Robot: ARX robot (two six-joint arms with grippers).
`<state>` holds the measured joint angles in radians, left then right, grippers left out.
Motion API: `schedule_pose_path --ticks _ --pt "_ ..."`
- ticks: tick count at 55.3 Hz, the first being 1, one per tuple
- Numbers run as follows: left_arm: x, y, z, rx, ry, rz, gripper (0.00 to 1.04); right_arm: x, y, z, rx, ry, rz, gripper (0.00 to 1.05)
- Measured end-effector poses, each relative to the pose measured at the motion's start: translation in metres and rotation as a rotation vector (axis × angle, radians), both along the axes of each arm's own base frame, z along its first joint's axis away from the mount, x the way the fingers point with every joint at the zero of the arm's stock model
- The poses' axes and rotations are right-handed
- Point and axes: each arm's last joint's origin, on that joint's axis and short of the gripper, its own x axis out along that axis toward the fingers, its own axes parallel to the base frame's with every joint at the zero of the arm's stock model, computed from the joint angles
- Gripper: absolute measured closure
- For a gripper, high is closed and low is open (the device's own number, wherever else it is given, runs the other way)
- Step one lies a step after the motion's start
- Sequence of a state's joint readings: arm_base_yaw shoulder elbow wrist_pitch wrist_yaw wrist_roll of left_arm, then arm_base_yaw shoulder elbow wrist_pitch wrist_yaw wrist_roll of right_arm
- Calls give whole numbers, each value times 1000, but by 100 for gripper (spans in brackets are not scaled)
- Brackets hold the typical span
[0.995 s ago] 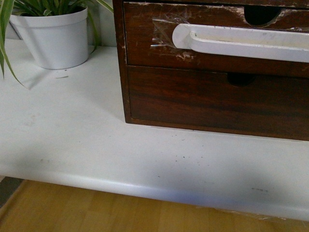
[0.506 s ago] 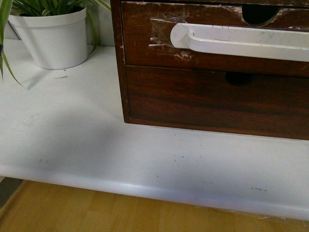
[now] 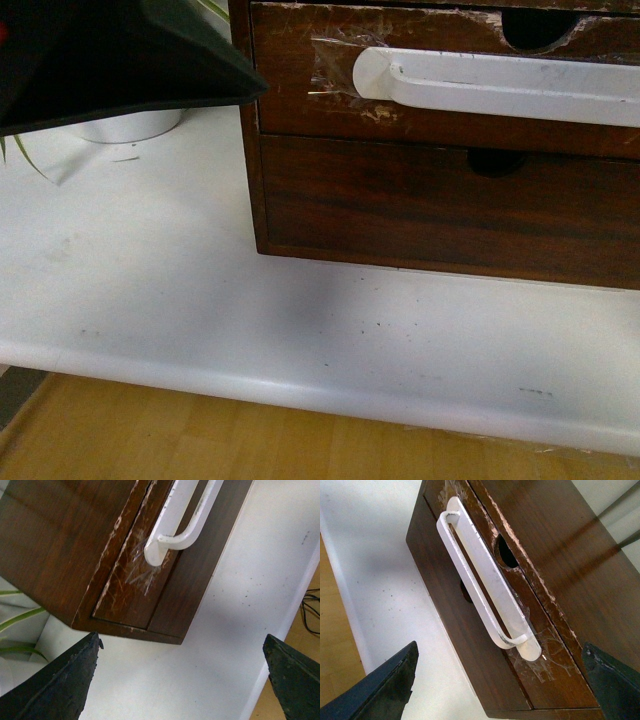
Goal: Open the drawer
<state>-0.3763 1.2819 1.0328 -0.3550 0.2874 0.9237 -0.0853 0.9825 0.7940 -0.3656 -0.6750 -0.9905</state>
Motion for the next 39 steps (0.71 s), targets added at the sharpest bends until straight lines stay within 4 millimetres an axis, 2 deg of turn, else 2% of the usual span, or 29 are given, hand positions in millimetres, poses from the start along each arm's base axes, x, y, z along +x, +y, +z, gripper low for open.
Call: schedule_pose_path --ticks 11,24,39 --pt "16 -24 1 25 10 -46 6 3 6 -6 -56 16 44 9" --pt "23 -47 -10 46 48 -100 6 10 9 -13 -114 27 50 9" --pt "25 -71 -12 55 57 -159 6 13 -6 -18 -135 34 25 9"
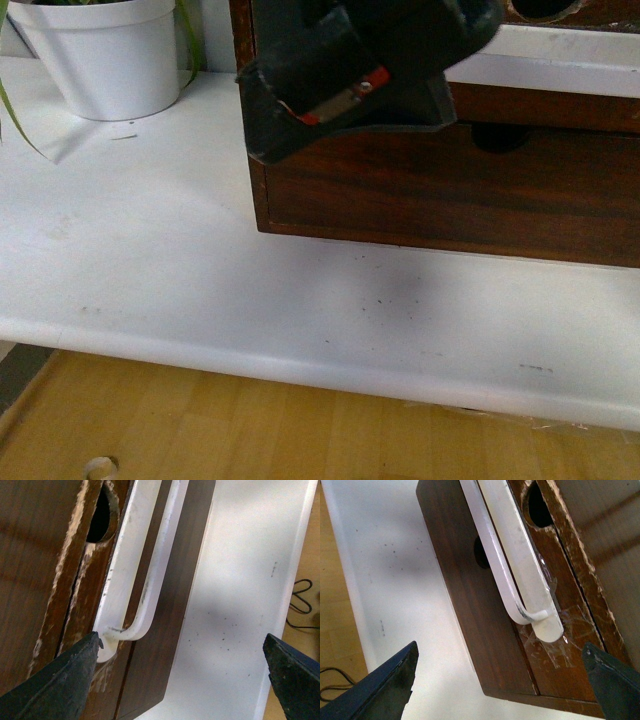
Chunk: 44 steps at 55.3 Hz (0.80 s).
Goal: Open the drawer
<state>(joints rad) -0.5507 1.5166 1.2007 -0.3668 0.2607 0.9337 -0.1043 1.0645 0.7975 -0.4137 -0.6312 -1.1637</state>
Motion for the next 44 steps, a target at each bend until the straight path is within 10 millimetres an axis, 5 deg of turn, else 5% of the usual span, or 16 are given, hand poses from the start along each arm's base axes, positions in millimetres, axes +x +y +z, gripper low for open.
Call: schedule_pose_path --ticks 44 --pt "29 -15 -21 101 16 13 6 -5 -10 -12 -32 24 29 9"
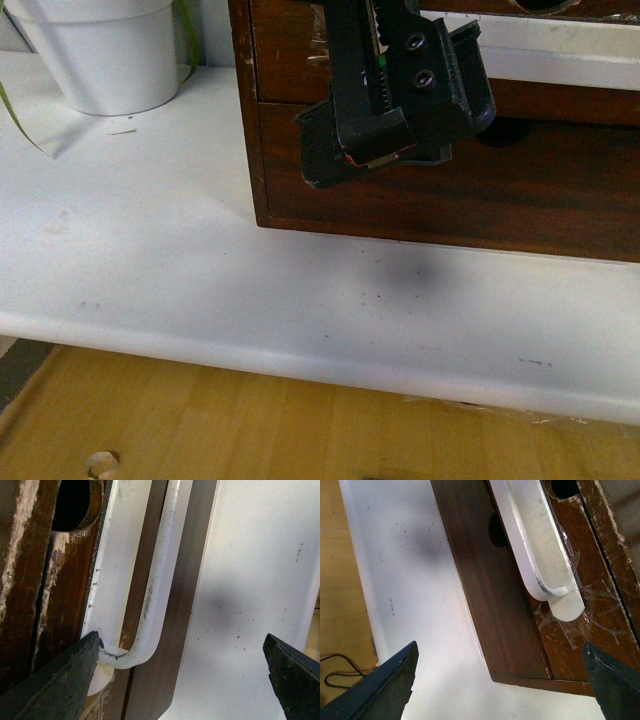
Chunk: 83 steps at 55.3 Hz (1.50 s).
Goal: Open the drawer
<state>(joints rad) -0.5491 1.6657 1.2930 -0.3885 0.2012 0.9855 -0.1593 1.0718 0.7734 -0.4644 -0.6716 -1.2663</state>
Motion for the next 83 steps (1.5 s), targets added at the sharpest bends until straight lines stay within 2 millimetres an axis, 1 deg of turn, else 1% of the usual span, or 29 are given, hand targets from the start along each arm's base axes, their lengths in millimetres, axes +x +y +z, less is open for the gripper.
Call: schedule_pose_path --ticks 14,21,37,67,83 --pt "0 1 0 2 24 -12 6 6 17 -2 -12 4 30 9" --pt "0 -1 0 3 25 -17 6 14 28 -8 -22 26 39 9" --pt "0 -6 -3 -1 38 -34 6 30 40 -12 -5 50 22 9" --pt "1 -8 -4 -2 40 -39 6 48 57 -21 -9 99 12 9" --pt "-6 -11 -1 52 98 -71 6 51 61 -16 -23 188 49 9"
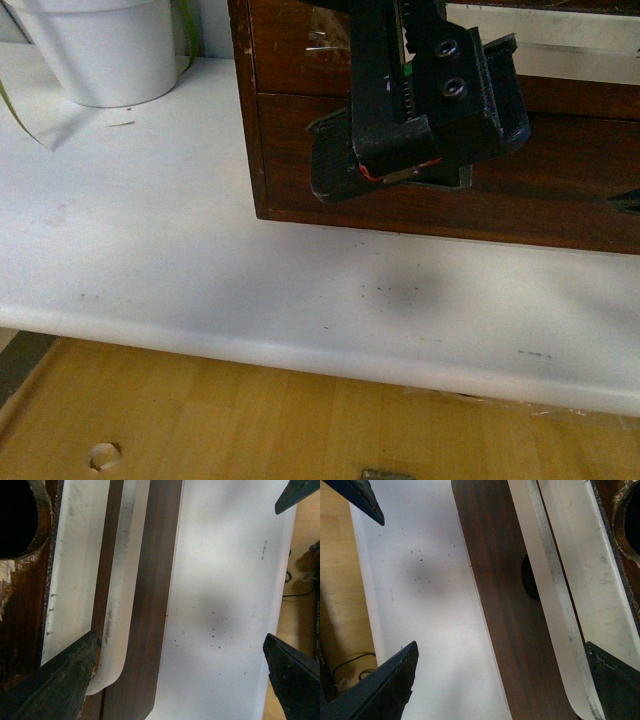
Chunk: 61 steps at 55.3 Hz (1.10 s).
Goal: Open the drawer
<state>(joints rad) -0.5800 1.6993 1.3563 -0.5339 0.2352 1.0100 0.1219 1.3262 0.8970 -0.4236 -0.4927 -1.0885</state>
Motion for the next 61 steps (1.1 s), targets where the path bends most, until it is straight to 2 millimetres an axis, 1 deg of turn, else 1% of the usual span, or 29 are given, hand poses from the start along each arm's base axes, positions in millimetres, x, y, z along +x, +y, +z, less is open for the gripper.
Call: schedule_pose_path --ticks 13,33,46,54,61 --pt "-4 1 3 33 25 -23 6 -6 -1 3 -32 35 64 9" --pt "-23 5 10 85 79 -77 6 -31 -2 9 -78 68 175 9" --pt "-35 7 10 110 104 -101 6 -48 -3 9 -95 71 227 9" --pt "-35 7 10 103 78 -95 6 -50 -3 8 -89 59 231 9" --pt "-34 6 12 66 46 -79 7 -51 -3 10 -35 45 239 9"
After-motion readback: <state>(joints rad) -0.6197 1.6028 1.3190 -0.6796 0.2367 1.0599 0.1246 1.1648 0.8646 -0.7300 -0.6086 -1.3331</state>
